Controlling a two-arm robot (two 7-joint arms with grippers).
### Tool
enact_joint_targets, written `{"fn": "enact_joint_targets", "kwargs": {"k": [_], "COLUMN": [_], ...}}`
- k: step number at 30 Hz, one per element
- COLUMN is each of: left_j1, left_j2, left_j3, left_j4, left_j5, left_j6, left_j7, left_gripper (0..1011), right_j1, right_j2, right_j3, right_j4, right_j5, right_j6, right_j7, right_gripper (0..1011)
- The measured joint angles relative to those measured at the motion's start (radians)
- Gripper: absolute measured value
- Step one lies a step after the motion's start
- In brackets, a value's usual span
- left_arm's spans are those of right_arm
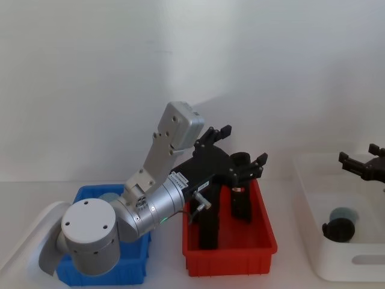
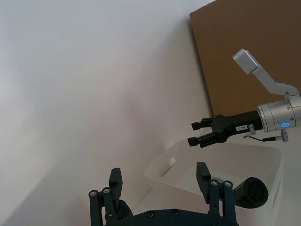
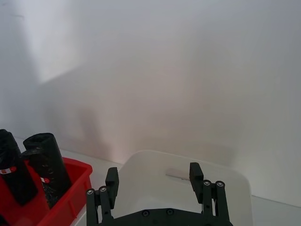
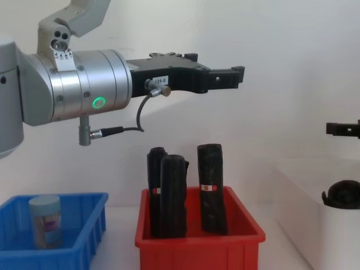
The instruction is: Pick the cotton swabs from the blue box and place them into the white box.
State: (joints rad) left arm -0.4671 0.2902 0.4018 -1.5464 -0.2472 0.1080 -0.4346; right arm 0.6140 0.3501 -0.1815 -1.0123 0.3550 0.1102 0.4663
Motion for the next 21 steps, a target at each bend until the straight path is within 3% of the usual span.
{"fn": "enact_joint_targets", "kwargs": {"k": [4,21], "left_j1": [0.000,0.000], "left_j2": [0.000,0.000], "left_j3": [0.000,0.000], "left_j4": [0.000,0.000], "left_j5": [0.000,0.000], "left_j6": [0.000,0.000], "left_j7": [0.000,0.000], "left_gripper": [1003,1003], "right_j1": [0.018,0.055], "right_j2": [-0.006,-0.019], "right_j3": [-0.003,-0.009], "right_j4": [0.026,0.078], "right_j5": [0.005,0.017], "right_j6": [-0.005,-0.017], "right_j7": [0.014,0.043], "right_gripper": [1000,1002]}}
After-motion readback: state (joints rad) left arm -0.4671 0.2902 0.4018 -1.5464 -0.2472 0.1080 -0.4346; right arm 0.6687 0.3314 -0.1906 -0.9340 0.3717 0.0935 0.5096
